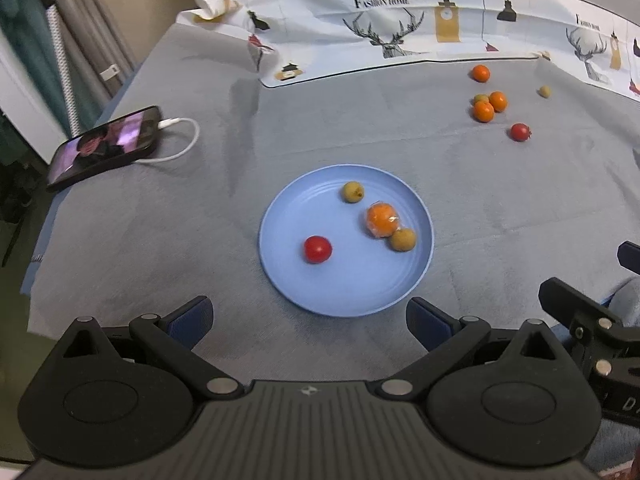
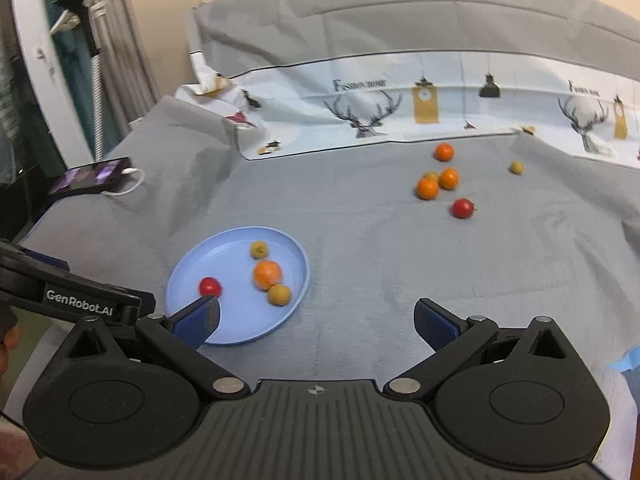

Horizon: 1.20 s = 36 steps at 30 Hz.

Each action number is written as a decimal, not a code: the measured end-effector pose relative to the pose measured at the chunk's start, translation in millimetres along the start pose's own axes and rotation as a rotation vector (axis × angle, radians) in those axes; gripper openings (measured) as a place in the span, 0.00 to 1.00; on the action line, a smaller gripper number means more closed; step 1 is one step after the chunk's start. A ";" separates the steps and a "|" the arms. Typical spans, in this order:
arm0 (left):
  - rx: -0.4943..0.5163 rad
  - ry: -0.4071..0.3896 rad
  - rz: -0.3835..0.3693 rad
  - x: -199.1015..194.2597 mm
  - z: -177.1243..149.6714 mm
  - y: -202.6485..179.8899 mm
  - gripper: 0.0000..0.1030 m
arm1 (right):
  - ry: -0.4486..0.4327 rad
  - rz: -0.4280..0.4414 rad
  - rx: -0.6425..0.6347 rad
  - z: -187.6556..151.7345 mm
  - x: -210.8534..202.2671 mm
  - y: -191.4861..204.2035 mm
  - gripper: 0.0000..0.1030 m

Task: Organize fruits
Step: 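Grasp an orange mandarin with the left tool while the right tool grasps a red tomato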

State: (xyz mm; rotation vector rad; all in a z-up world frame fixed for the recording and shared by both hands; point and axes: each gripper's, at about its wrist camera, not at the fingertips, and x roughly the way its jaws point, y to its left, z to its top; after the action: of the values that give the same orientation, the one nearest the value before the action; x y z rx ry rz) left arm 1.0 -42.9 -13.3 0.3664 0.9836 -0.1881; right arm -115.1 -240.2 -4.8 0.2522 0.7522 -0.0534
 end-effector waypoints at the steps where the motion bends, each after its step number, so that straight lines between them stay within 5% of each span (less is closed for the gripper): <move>1: 0.004 0.004 -0.003 3.1 4.5 -3.2 1.00 | 0.000 -0.008 0.011 0.9 2.9 -4.4 0.99; 12: 0.050 0.025 -0.026 48.1 66.5 -47.0 1.00 | -0.027 -0.199 0.129 16.6 58.1 -81.7 0.99; 21: 0.093 0.006 -0.064 112.8 143.5 -103.4 1.00 | -0.036 -0.354 0.187 34.1 153.9 -158.9 0.99; 31: 0.205 -0.013 -0.273 234.2 244.7 -215.4 1.00 | -0.060 -0.304 0.051 55.5 271.5 -191.7 0.99; 36: 0.247 0.034 -0.284 284.4 265.7 -249.0 1.00 | -0.093 -0.318 0.048 58.2 284.9 -206.4 0.99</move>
State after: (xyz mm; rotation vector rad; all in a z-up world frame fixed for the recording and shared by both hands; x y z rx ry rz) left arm 282.8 -372.3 -173.1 0.4555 1.0462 -0.5661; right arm 103.5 -442.4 -201.0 0.1730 0.6938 -0.3821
